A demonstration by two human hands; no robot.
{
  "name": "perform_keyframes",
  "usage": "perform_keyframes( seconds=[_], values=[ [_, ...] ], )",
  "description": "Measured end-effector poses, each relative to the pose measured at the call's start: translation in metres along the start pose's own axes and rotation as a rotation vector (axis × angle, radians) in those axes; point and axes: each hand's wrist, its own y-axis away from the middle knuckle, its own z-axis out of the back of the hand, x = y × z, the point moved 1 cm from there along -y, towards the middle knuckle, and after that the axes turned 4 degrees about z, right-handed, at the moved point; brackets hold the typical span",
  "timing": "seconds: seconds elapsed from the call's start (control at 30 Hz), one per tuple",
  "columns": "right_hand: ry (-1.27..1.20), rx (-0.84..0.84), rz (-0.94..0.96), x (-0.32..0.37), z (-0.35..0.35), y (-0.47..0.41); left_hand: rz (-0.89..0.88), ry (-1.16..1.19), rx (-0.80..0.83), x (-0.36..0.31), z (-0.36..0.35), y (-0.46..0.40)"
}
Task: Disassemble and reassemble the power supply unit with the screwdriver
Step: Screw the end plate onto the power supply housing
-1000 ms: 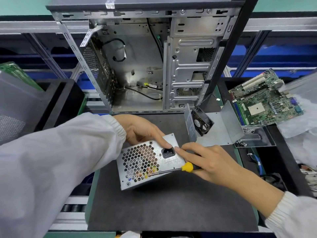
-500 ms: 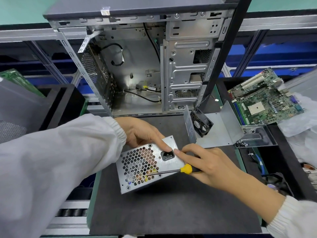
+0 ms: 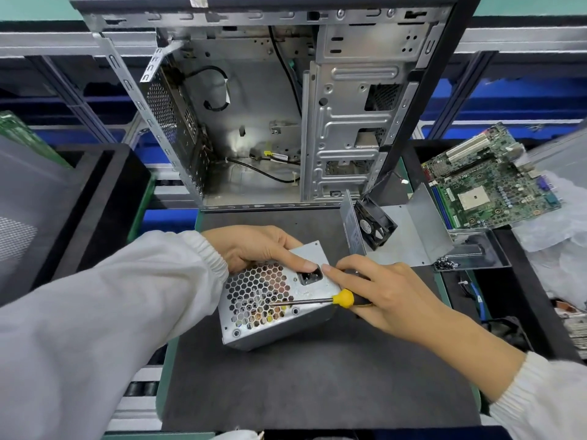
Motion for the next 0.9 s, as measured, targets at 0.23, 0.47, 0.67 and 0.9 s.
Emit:
perform_keyframes(
  seconds=[0.23,0.47,0.67,0.9],
  values=[
    [-0.018,-0.024,0.004,0.0001,-0.0036,0.0001,-0.014,0.088,0.121,0.0026,0.0030,-0.0018],
    [-0.071,-0.039,0.001,0.0001,0.0000,-0.0021,0.040,0.091,0.226,-0.0010,0.0034,-0.0014],
    [-0.076,-0.041,0.016,-0.0015,0.0001,-0.0041,0.044,0.085,0.251,-0.0035,0.0032,-0.0046],
    [-0.034,-0.030,0.022,-0.0016,-0.0012,-0.0020,0.037,0.147,0.249,0.0003,0.0086,-0.0054]
  ],
)
